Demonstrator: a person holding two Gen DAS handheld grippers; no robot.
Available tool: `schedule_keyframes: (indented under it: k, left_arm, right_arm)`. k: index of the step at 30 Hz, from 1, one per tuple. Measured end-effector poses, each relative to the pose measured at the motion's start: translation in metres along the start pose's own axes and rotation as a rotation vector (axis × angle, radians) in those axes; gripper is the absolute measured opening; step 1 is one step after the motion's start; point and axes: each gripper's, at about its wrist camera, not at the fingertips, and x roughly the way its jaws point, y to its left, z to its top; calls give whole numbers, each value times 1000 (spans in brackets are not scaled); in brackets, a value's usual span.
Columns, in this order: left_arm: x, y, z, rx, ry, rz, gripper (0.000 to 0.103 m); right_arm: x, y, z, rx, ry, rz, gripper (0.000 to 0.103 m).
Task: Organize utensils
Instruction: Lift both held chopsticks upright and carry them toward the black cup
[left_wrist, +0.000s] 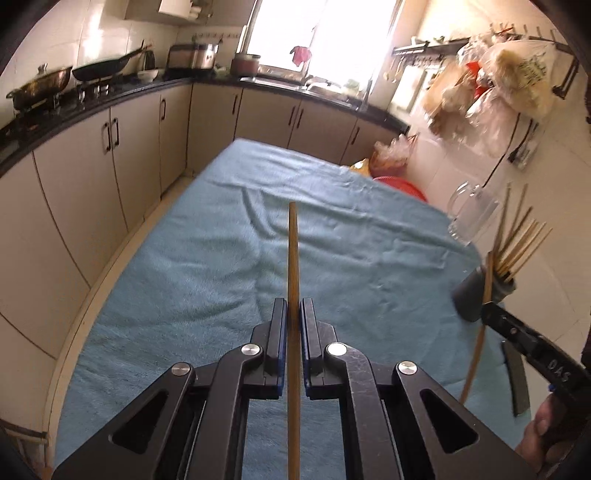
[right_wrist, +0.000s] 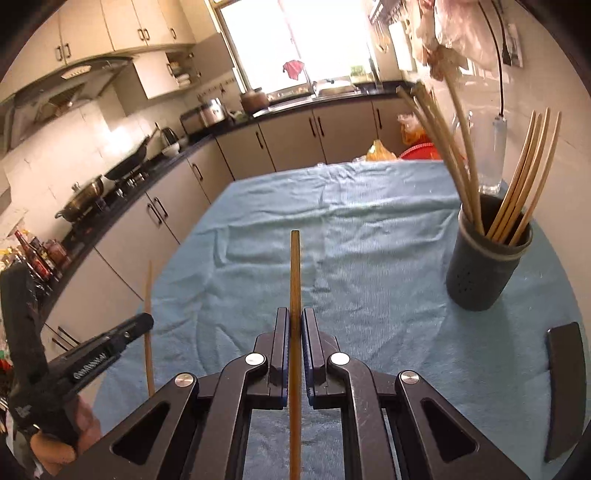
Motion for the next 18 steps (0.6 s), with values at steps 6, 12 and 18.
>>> schedule_keyframes:
  k: [6,12,18]
  left_arm:
    - [-22,-16,1,27,-43,-16,6]
    - [-38,-26,3,48,-74,-33,6]
    - [-50,-26,4,43,-98,-38,6]
  right_arm:
    - [-22,2,-3,-24,-58,14,7]
    - [-38,3,-3,-35,-105,11,7]
    - [-49,3,-3,-36,-133,7,7]
